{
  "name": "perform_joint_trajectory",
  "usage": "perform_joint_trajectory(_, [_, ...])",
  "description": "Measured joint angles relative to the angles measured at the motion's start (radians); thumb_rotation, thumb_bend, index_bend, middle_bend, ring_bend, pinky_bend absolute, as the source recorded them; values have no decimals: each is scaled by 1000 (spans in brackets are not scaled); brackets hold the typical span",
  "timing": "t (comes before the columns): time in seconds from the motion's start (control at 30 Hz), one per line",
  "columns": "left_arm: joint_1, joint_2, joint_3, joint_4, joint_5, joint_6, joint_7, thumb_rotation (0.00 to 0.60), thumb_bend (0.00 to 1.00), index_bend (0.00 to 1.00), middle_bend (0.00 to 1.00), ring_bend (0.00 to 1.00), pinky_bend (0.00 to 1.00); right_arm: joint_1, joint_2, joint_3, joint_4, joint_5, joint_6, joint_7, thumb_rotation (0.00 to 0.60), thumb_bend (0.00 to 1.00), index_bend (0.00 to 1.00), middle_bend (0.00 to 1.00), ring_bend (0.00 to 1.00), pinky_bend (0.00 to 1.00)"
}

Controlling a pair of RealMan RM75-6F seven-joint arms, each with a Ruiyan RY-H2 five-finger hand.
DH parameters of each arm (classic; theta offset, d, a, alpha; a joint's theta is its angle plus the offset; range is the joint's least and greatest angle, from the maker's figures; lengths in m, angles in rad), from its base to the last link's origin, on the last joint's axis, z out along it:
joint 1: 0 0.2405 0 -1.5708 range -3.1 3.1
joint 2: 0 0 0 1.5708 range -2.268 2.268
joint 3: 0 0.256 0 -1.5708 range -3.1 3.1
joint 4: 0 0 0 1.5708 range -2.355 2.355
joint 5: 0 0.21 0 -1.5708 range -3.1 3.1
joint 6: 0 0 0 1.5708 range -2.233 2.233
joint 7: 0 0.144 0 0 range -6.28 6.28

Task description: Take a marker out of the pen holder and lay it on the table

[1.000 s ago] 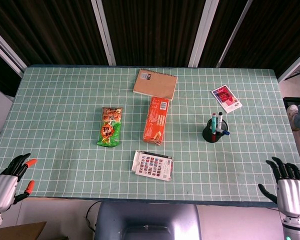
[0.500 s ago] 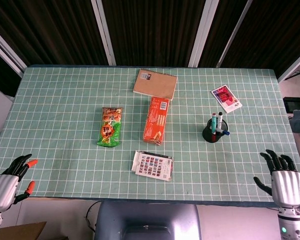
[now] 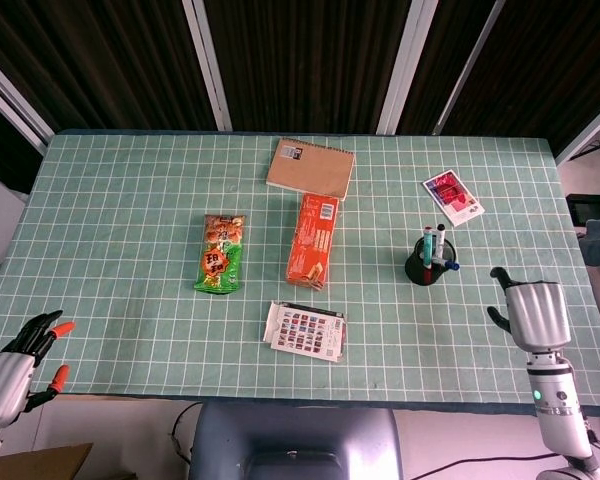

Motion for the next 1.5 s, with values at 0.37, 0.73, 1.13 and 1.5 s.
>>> perform_joint_trajectory(0.37, [-1, 5, 2, -1, 4, -1, -9, 600, 443, 206, 63, 75, 374, 122, -56, 58, 79, 154, -145, -13, 600, 410, 561, 987, 1000, 1000])
perform_joint_trajectory(0.73, [-4, 8, 2, 1, 0, -7, -20, 600, 443, 206, 62, 75, 375, 170, -112, 42, 159, 191, -184, -2, 600, 409, 580, 987, 1000, 1000])
perform_joint_trajectory(1.13, [-5, 9, 2, 2, -2, -9, -26, 600, 443, 206, 62, 75, 375, 221, -185, 28, 275, 196, -200, 60, 600, 410, 598, 993, 1000, 1000])
perform_joint_trajectory(1.5, [-4, 10, 3, 4, 1, -6, -32, 600, 442, 207, 63, 74, 375, 240, -212, 11, 317, 184, -193, 95, 600, 465, 614, 998, 1000, 1000])
